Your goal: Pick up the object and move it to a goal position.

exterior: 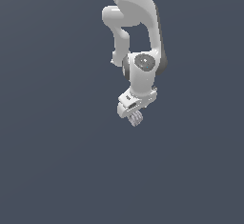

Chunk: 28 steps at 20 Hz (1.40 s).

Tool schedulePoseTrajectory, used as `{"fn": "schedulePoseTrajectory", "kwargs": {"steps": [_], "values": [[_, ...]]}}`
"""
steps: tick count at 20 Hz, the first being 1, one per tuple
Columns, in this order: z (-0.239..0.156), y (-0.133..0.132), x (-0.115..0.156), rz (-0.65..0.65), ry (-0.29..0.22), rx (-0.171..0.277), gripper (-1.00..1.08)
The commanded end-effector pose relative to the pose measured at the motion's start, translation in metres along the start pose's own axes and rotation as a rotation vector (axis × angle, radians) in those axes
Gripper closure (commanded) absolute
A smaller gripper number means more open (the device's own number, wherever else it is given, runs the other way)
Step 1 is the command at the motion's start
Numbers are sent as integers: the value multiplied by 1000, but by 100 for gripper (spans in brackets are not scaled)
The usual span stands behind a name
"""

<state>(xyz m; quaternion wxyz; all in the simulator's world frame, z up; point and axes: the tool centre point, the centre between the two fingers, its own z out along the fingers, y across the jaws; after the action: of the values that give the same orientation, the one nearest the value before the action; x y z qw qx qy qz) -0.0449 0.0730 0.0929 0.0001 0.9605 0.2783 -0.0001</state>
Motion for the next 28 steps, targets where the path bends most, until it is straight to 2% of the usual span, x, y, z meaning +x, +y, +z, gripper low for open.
{"fn": "schedulePoseTrajectory", "kwargs": {"steps": [1, 9, 15, 16, 28], "values": [[4, 0, 0, -1, 0, 0, -92], [39, -1, -1, -5, 0, 0, -92], [49, -1, 0, -6, 0, 0, -92], [49, -1, 0, -6, 0, 0, 108], [47, -1, -1, -5, 1, -1, 108]]}}
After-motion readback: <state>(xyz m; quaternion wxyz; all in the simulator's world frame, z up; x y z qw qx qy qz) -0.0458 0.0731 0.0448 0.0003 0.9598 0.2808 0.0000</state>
